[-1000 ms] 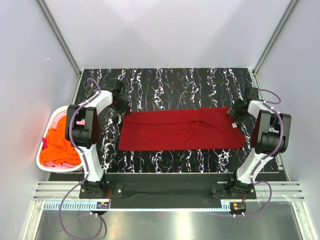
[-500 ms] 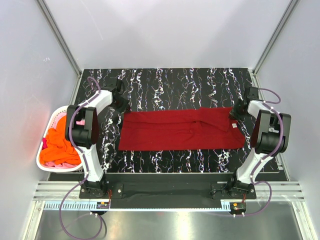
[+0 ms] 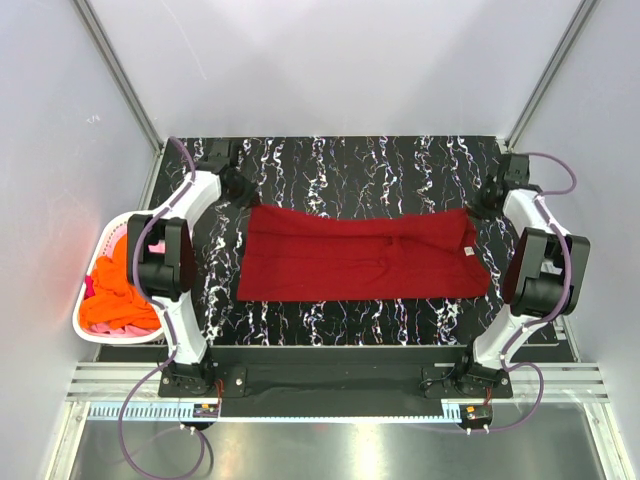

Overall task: Fold and stack the t-shirts
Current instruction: Fold the tshirt

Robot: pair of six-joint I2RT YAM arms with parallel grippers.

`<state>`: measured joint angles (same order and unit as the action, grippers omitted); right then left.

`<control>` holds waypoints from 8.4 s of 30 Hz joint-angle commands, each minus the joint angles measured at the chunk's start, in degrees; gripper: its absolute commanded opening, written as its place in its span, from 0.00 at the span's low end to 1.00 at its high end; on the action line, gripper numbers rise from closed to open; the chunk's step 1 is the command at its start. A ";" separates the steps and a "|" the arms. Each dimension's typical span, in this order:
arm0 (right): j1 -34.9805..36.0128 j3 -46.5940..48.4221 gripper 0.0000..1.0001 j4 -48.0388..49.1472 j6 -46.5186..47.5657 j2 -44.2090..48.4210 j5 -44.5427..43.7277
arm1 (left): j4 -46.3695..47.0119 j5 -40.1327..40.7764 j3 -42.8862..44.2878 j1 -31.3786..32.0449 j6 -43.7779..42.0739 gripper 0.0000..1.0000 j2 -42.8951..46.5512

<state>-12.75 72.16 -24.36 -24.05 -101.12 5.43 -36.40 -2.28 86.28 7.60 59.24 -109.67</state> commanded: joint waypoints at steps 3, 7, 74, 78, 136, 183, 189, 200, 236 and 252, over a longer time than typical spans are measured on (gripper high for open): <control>-0.08 8.95 0.00 0.63 2.69 1.37 -1.13 | 1.95 1.93 6.96 -1.53 -4.22 0.00 0.60; -0.08 14.93 0.00 4.74 3.05 -2.84 4.04 | 3.00 0.36 10.48 -3.28 -4.84 0.00 -1.95; -0.08 -20.30 0.00 11.35 6.92 24.21 -1.73 | 13.02 -10.46 -18.95 -6.81 -27.51 0.00 12.11; -0.08 -20.57 0.00 11.53 7.09 26.49 -1.30 | 12.85 -10.37 -19.31 -6.89 -27.69 0.00 12.55; -0.08 -32.52 0.26 1.68 -7.76 34.32 -2.19 | 12.15 -1.49 -27.31 -5.31 -29.09 0.17 17.11; 20.05 -8.71 0.29 -2.53 0.06 6.80 -12.04 | 2.04 2.66 -7.01 1.63 -29.44 0.24 2.33; 20.05 -8.00 0.32 -4.73 -3.71 10.15 -4.22 | 2.12 -5.53 -7.53 2.86 -29.45 0.27 8.58; 17.06 2.62 0.51 -9.81 14.11 2.35 11.59 | 13.01 -34.87 -13.58 6.82 -26.29 0.28 7.54; 16.27 8.35 0.48 -12.03 26.78 -10.23 15.32 | 9.86 -38.76 -19.04 5.76 -32.88 0.28 9.73; 18.90 1.95 0.00 -11.85 19.24 -1.37 12.77 | 9.77 -38.32 -18.96 5.50 -32.70 0.27 10.17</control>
<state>4.25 76.20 -36.86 -0.91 -108.57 19.86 -27.35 -39.27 66.98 13.50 26.98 -102.35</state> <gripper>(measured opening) 0.011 0.274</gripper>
